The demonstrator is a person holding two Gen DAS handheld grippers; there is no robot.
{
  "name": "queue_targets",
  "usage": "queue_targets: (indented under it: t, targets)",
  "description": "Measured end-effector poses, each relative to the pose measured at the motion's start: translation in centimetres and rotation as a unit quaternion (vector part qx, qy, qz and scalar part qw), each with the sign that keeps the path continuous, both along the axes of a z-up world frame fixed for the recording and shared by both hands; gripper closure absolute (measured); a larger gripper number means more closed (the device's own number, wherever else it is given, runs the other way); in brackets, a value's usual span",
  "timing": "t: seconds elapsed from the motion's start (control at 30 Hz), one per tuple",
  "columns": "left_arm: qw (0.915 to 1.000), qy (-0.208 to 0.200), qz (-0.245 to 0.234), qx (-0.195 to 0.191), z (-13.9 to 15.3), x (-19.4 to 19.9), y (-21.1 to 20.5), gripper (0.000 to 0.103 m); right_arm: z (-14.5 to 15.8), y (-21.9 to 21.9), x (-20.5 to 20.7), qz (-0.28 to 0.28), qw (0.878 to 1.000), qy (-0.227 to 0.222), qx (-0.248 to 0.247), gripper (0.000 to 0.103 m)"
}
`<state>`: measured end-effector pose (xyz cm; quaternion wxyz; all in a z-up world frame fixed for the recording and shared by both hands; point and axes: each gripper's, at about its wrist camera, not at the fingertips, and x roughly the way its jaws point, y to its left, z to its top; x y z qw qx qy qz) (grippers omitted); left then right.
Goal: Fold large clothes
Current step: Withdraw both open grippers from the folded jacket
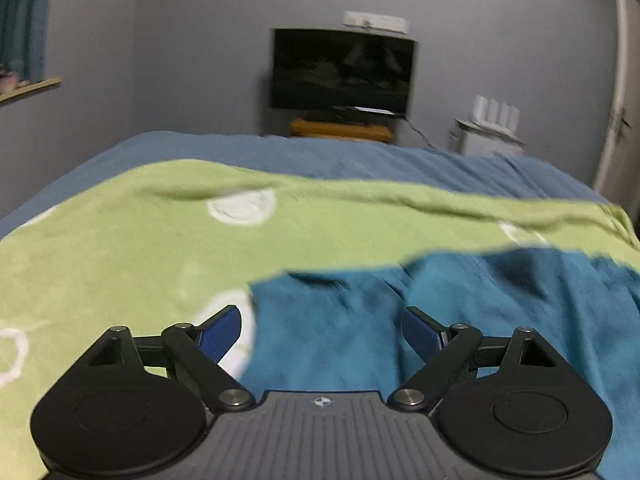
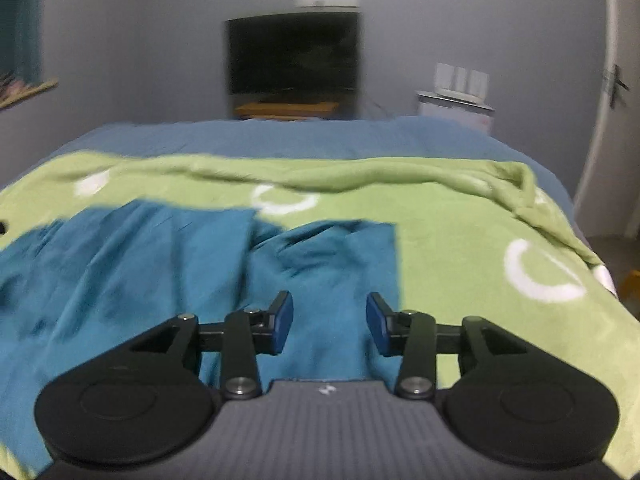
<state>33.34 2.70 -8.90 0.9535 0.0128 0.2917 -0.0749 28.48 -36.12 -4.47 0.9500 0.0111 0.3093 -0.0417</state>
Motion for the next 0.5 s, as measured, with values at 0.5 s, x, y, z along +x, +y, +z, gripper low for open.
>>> queue_targets:
  t: [0.5]
  targets:
    - [0.9939, 0.085, -0.05, 0.049, -4.8, -9.4, -3.2, 0.014, -3.3, 3.9, -5.0, -0.015, 0.996, 0.082, 0.041, 0.061]
